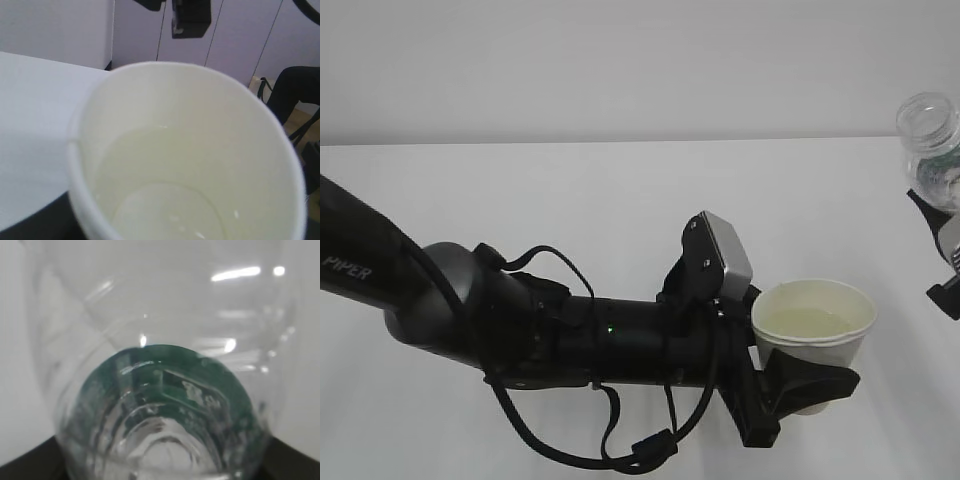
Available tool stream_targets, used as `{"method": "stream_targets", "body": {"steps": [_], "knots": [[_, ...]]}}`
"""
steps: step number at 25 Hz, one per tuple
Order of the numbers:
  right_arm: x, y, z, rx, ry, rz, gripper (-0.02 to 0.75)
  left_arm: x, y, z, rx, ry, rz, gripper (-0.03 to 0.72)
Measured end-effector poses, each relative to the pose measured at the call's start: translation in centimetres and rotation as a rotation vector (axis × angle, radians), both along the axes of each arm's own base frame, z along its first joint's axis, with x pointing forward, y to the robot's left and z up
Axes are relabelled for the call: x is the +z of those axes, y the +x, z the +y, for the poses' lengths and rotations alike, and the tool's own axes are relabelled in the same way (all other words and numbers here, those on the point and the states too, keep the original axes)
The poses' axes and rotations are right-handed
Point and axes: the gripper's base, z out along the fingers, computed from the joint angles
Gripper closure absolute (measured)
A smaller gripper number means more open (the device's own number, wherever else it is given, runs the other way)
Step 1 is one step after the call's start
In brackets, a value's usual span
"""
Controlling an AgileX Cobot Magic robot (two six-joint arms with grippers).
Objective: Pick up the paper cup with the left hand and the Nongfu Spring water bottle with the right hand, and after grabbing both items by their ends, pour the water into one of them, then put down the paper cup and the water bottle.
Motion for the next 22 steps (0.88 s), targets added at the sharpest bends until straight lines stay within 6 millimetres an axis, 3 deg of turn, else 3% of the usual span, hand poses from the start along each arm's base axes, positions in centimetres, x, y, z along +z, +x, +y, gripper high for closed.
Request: {"method": "stream_targets", "body": {"steps": [22], "knots": [[0.53, 0.04, -0.06, -0.031, 0.435, 0.005, 0.285, 0.06, -0.03, -0.01, -0.003, -0.007, 0.0, 0.258]]}}
